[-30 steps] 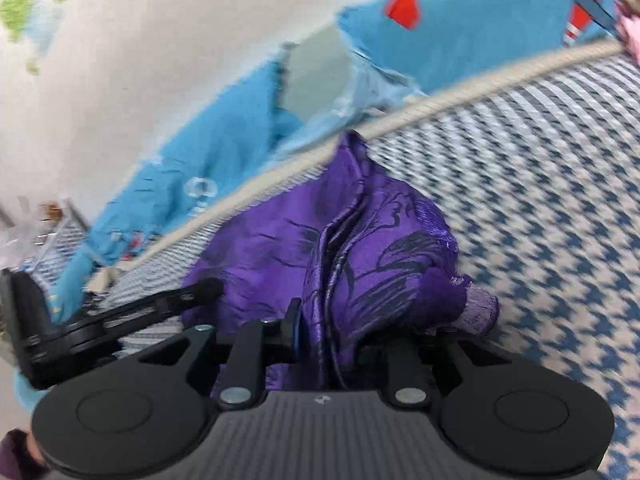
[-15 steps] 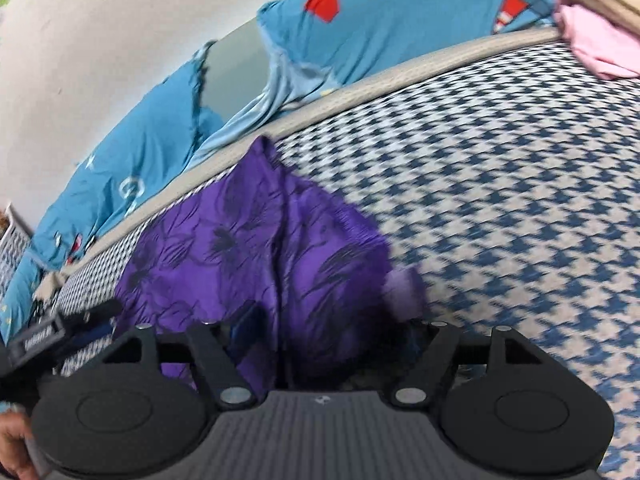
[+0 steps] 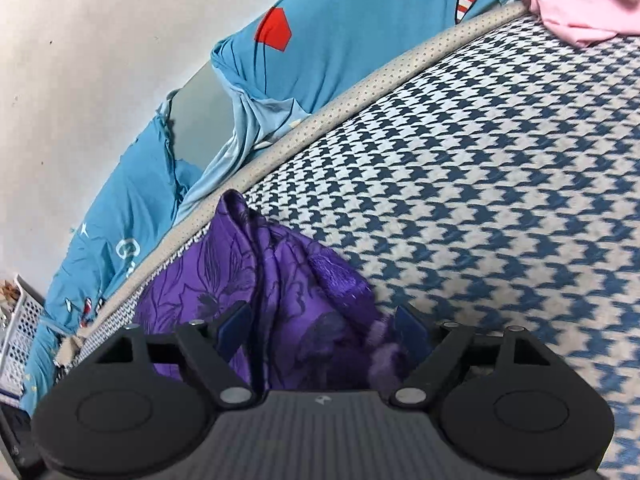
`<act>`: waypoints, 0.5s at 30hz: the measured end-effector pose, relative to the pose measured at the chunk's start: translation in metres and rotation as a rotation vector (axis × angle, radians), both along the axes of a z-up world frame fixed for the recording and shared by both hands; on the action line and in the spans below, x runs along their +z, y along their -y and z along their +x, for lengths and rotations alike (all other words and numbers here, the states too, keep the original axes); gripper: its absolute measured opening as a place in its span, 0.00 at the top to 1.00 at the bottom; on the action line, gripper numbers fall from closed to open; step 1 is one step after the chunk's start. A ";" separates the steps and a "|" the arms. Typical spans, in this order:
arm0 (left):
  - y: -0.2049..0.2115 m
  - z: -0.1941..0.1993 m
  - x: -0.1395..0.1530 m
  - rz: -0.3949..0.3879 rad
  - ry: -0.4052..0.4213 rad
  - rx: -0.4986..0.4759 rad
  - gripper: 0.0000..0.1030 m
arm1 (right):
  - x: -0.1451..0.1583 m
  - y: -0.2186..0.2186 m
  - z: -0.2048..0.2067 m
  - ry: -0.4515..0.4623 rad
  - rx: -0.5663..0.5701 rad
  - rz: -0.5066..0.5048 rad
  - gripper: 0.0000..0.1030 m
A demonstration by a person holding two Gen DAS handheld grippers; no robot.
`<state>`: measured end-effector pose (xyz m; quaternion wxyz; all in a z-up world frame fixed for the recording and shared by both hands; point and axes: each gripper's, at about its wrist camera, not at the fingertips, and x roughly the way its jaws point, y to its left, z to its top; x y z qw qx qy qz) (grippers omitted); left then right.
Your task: Fold clothes
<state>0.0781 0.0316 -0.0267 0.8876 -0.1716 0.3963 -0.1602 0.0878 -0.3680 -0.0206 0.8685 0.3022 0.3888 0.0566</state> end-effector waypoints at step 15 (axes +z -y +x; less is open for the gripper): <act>0.025 0.013 -0.016 -0.004 -0.072 -0.044 0.00 | -0.008 -0.031 0.018 -0.024 0.068 -0.042 0.03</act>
